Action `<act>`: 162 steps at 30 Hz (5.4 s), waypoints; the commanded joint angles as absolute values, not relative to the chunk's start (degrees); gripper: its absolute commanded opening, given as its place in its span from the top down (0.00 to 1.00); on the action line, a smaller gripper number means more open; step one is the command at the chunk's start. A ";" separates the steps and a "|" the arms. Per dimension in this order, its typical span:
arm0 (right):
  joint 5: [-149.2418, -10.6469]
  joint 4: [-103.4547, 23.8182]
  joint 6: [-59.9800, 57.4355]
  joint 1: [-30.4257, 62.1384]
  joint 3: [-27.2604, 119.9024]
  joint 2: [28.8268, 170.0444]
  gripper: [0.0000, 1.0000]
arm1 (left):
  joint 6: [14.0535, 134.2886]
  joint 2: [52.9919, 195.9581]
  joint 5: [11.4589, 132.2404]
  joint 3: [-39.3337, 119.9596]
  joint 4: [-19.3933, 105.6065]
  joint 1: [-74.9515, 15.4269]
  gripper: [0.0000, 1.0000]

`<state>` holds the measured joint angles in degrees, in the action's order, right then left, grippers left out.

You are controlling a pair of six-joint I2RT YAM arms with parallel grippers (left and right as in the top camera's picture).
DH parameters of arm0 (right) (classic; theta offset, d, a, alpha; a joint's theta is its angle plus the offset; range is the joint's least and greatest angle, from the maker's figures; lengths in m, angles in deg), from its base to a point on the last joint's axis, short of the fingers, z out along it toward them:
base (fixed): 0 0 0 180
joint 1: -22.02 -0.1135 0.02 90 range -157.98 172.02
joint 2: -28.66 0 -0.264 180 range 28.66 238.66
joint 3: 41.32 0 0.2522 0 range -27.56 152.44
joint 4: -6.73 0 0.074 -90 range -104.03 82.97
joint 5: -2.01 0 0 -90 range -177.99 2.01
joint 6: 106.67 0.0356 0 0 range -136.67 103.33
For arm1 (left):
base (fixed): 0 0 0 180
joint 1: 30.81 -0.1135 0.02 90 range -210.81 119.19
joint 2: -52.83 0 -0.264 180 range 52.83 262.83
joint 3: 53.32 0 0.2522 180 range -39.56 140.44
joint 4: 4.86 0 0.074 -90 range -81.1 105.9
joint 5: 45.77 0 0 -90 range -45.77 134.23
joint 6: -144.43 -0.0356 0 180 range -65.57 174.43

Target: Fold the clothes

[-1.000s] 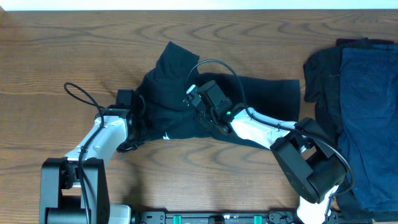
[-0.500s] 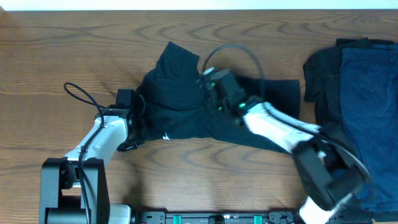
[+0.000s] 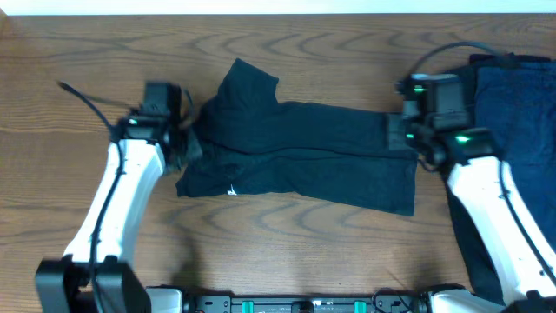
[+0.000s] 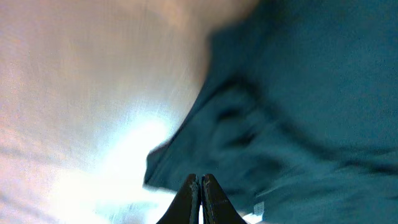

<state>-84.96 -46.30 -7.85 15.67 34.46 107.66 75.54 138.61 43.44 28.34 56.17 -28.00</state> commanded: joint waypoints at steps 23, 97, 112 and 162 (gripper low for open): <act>-84.76 -52.70 -7.48 25.05 34.53 107.95 0.01 | 72.87 166.17 44.31 30.94 36.01 -26.19 0.94; -84.76 -52.70 -7.48 25.05 34.53 107.95 0.01 | 42.01 189.49 54.32 70.50 42.94 -27.83 0.30; -84.76 -52.70 -7.48 25.05 34.53 107.95 0.01 | 40.98 191.39 54.25 69.40 44.08 -27.85 0.43; -84.76 -52.70 -7.50 25.05 34.53 107.95 0.01 | 53.22 186.56 51.81 67.00 47.16 -27.89 0.41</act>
